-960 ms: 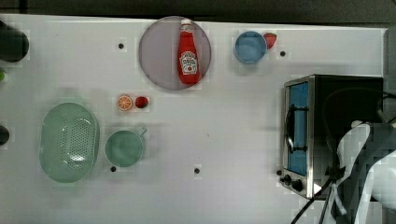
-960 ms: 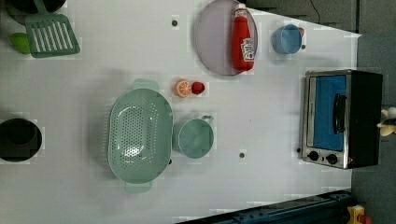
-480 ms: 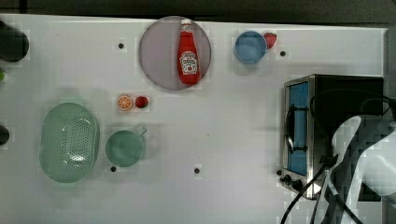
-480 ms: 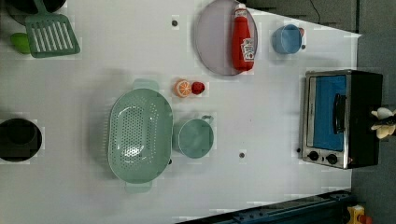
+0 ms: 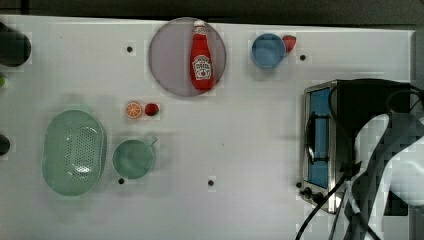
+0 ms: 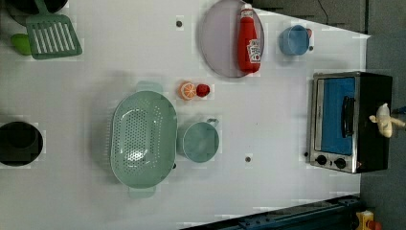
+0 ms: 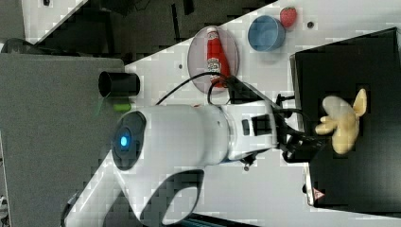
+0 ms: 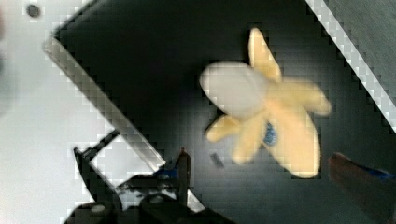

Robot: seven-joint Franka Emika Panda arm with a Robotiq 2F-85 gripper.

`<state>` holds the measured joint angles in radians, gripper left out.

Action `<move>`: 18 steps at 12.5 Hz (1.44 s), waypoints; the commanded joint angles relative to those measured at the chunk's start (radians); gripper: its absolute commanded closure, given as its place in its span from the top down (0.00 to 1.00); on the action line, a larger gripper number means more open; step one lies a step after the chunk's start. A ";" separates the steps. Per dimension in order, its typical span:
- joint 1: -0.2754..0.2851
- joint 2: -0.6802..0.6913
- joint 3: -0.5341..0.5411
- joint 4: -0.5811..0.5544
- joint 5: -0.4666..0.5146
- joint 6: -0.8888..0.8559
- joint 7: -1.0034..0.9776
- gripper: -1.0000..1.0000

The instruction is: Pick banana from table and place on oven.

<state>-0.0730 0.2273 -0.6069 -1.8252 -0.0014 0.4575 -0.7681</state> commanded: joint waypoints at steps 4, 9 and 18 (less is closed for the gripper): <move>0.048 -0.086 0.189 0.047 0.035 -0.081 0.070 1.00; 0.085 -0.197 0.396 0.045 0.044 -0.158 0.613 1.00; 0.088 -0.415 0.506 0.034 -0.007 -0.396 0.787 1.00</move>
<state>0.0724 -0.2203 -0.0527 -1.7852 -0.0087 0.0710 -0.0352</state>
